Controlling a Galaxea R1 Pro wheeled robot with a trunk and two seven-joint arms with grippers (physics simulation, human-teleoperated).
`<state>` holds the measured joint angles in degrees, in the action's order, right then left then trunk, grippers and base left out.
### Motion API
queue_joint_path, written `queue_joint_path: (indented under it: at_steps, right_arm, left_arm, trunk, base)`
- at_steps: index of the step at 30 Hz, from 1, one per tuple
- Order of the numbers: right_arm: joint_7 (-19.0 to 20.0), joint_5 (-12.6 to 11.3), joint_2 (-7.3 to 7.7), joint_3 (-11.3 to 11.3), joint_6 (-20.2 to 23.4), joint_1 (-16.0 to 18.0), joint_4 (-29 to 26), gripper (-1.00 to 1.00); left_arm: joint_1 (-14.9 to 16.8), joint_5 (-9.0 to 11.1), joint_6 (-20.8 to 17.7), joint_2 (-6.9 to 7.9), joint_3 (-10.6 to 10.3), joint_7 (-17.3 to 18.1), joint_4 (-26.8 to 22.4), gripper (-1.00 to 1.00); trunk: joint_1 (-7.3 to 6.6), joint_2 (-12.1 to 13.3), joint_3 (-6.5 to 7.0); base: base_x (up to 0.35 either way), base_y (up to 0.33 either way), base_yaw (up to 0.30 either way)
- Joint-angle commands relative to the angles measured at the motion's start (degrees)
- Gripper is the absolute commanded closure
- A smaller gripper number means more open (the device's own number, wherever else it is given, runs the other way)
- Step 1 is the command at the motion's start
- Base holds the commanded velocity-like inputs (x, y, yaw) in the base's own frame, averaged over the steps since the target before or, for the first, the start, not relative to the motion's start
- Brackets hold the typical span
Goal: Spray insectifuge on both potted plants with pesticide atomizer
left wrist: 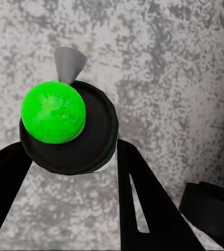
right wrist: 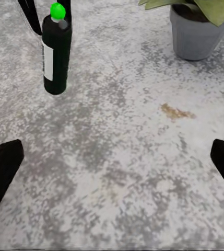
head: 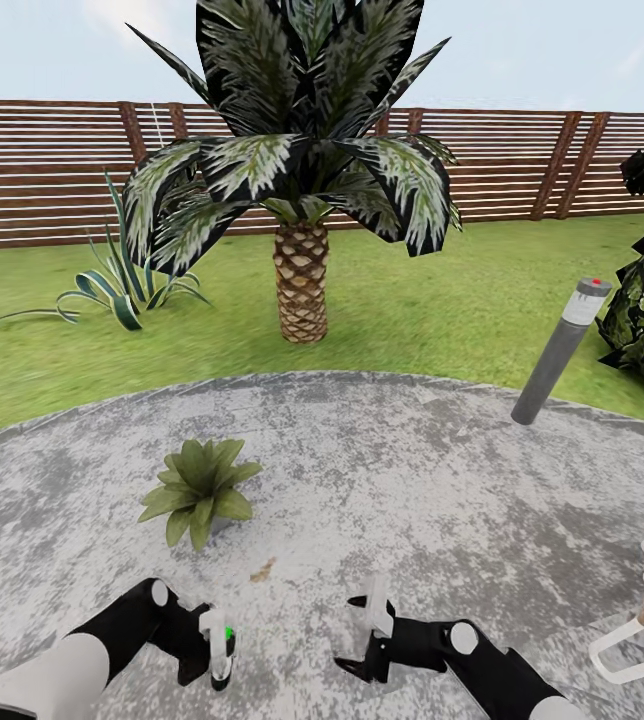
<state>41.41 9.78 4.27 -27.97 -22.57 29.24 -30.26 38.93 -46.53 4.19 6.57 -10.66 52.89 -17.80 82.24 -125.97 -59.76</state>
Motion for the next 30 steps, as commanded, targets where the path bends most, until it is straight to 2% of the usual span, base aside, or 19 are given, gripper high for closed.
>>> queue_joint_path:
  at_steps: [1,3,4,6,7,8,10,11,13,16,18,20,21,22,23,25,26,27,30]
  right_arm:
    - [-0.29,0.46,0.17,-0.06,-0.33,0.03,-0.02,-1.00]
    - [-1.12,0.43,0.75,0.83,-0.39,0.03,0.39,-1.00]
    - [-3.36,0.43,1.43,2.71,-0.42,-0.02,1.32,-1.00]
    - [-10.77,0.42,2.11,7.43,-0.51,-0.12,5.97,-1.00]
    - [-14.70,0.39,2.18,8.96,-0.53,-0.13,9.14,-1.00]
    - [-17.49,0.40,2.15,9.57,-0.57,-0.14,10.91,-1.00]
    - [-26.88,0.33,1.90,10.31,-0.58,-0.24,14.55,-1.00]
    - [-30.06,0.27,1.80,10.40,-0.59,-0.27,15.67,-1.00]
    - [-39.57,0.09,0.87,10.56,-0.67,-0.38,18.92,-1.00]
    - [-49.26,-0.60,-0.13,10.67,-2.55,-1.00,22.30,-1.00]
    - [-51.60,-1.00,-1.22,10.67,-7.06,-2.18,23.62,-1.00]
    - [-52.06,-1.53,-2.03,10.76,-8.09,-2.48,23.80,-1.00]
    - [-52.14,-2.98,-2.22,10.79,-8.27,-2.55,23.82,-1.00]
    - [-52.19,-8.69,-2.68,10.69,-8.43,-3.13,23.95,-1.00]
    - [-52.25,-9.88,-3.15,10.71,-8.45,-3.59,23.93,-1.00]
    - [-53.51,-11.54,-3.59,10.68,-8.45,-3.71,23.93,-1.00]
    - [-55.51,-12.40,-4.23,10.67,-8.46,-3.77,23.96,-1.00]
    - [-56.13,-12.59,-4.42,10.66,-8.46,-3.79,23.98,-1.00]
    - [-56.96,-12.69,-4.58,10.56,-8.40,-4.33,24.02,-1.00]
  left_arm:
    - [0.01,0.49,0.42,0.90,0.69,-0.06,-0.02,1.00]
    - [-0.02,2.85,0.35,1.79,2.29,-0.74,0.09,1.00]
    - [-0.08,4.71,0.33,2.13,3.71,-2.16,0.19,1.00]
    - [-0.51,7.21,0.30,2.36,5.68,-6.68,1.14,1.00]
    - [-0.64,8.30,0.25,2.28,6.45,-8.79,1.69,1.00]
    - [-0.69,9.08,0.09,2.14,6.97,-9.93,2.05,1.00]
    - [-0.76,11.25,-0.54,1.71,8.57,-11.85,3.05,1.00]
    - [-0.77,11.98,-0.93,1.64,9.22,-12.14,3.25,1.00]
    - [-0.78,14.37,-3.44,1.46,11.60,-12.59,3.49,1.00]
    - [-0.84,17.67,-7.10,1.29,14.72,-16.01,3.57,1.00]
    - [-0.92,20.45,-8.39,1.18,15.77,-22.09,5.00,1.00]
    - [-0.91,23.16,-10.41,0.99,16.04,-26.42,7.89,1.00]
    - [-0.91,24.67,-12.57,0.83,16.14,-27.88,8.45,1.00]
    - [-0.57,27.19,-23.19,0.55,15.97,-29.12,7.03,1.00]
    - [-0.47,27.55,-29.05,0.53,15.96,-29.10,3.28,1.00]
    - [-0.44,27.62,-34.37,0.57,15.75,-29.03,-0.06,1.00]
    - [-0.43,27.63,-37.01,0.58,15.68,-28.95,-1.45,1.00]
    - [-0.42,27.63,-37.84,0.52,15.71,-28.93,-1.91,1.00]
    - [-0.04,27.61,-41.19,-1.78,15.50,-28.81,-3.10,1.00]
  trunk:
    - [-0.01,-0.02,-0.05]
    - [-0.01,-0.02,-0.05]
    - [-0.01,-0.02,-0.05]
    - [-0.01,-0.02,-0.05]
    - [-0.01,-0.02,-0.05]
    - [-0.01,-0.02,-0.05]
    - [-0.01,-0.02,-0.05]
    - [-0.01,-0.02,-0.05]
    - [-0.01,-0.02,-0.05]
    - [-0.01,-0.02,-0.05]
    - [-0.01,-0.02,-0.05]
    - [-0.01,-0.02,-0.05]
    - [-0.01,-0.02,-0.05]
    - [-0.01,-0.02,-0.05]
    - [-0.01,-0.02,-0.05]
    - [-0.01,-0.02,-0.05]
    - [-0.01,-0.02,-0.05]
    - [-0.01,-0.02,-0.05]
    - [-0.01,-0.02,-0.05]
  base:
    - [0.000,0.000,0.000]
    - [0.000,0.000,0.000]
    - [0.000,0.000,0.000]
    - [0.000,0.000,0.000]
    - [0.000,0.000,0.000]
    - [0.000,0.000,0.000]
    - [0.000,0.000,0.000]
    - [0.000,0.000,0.000]
    - [0.000,0.000,0.000]
    - [0.000,0.000,0.000]
    - [0.000,0.000,0.000]
    - [0.000,0.000,0.000]
    - [0.000,0.000,0.000]
    - [0.000,0.000,0.000]
    - [0.000,0.000,0.000]
    - [0.000,0.000,0.000]
    - [0.000,0.000,0.000]
    - [0.000,0.000,0.000]
    - [0.089,-0.061,0.000]
